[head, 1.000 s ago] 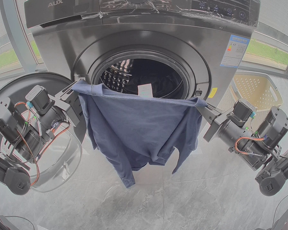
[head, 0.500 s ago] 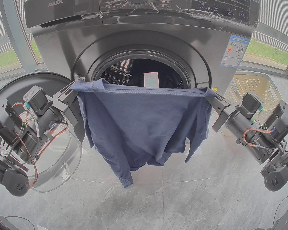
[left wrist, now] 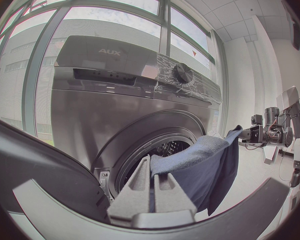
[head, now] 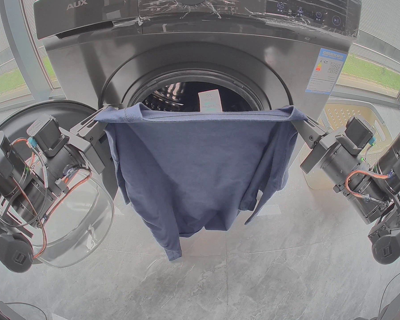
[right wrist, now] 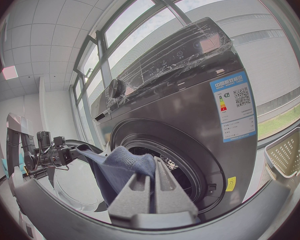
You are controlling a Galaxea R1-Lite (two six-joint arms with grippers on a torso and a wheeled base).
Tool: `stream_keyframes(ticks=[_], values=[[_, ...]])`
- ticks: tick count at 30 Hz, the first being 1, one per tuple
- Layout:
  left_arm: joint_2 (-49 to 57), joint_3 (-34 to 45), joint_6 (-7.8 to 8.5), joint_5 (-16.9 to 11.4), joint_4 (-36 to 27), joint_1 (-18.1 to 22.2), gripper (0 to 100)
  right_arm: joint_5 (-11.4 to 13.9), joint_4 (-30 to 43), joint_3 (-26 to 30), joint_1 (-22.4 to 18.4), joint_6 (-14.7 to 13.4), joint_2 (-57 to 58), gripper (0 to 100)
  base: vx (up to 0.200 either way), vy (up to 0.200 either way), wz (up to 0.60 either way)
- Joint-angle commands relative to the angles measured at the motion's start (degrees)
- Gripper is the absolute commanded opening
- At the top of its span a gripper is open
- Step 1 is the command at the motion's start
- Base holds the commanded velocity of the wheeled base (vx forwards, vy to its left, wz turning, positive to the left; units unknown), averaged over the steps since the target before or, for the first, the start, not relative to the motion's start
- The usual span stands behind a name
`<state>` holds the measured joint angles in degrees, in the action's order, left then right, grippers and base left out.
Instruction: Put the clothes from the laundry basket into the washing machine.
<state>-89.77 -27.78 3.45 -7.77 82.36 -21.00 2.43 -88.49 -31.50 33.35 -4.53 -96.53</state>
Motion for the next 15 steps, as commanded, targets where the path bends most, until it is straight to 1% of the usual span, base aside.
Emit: stream_keyframes(ticks=[1, 4, 5, 6, 7, 8, 10, 12, 15], values=[[1.4, 0.1, -0.11, -0.1, -0.4, -1.1, 0, -0.1, 0.0, 0.0, 0.2, 0.0, 0.5, 0, 0.0, 0.0, 0.0], [0.7, 0.9, -0.37, -0.1, -0.5, -3.2, 0, -0.1, 0.0, 0.1, 0.4, 0.0, 0.2, 0, 0.0, 0.0, 0.0], [-0.6, 1.7, -0.73, 0.1, -0.5, -6.0, 0, -0.2, 0.0, 0.6, 1.3, -0.2, 0.0, 0, 0.0, 0.0, 0.0], [-1.7, 1.9, -0.81, 0.3, -0.4, -7.4, 0, -0.4, 0.0, 0.8, 2.0, -0.3, -0.1, 0, 0.0, 0.0, 0.0], [-1.7, 1.9, -0.81, 0.3, -0.4, -7.4, 0, -0.4, 0.0, 0.8, 2.1, -0.3, -0.2, 0, 0.0, 0.0, 0.0], [-3.7, 2.2, -0.81, 0.9, -0.4, -10.5, 0, -0.6, 0.0, 1.4, 3.4, -0.6, -1.5, 0, 0.0, 0.0, 0.0], [-6.3, 1.3, -0.81, 0.9, -0.4, -12.4, 0, -0.7, -0.1, 2.1, 4.6, -0.8, -3.8, 0, 0.0, 0.0, 0.0], [-8.9, -0.5, -0.81, 0.8, -0.3, -13.1, 0, -0.8, -0.1, 2.5, 5.4, -0.9, -6.0, 0, 0.0, 0.0, 0.0], [-12.2, -4.6, -0.9, 0.7, 0.3, -13.2, 0, -2.2, -0.3, 3.1, 7.5, -1.4, -9.6, 0, 0.0, 0.0, 0.0]])
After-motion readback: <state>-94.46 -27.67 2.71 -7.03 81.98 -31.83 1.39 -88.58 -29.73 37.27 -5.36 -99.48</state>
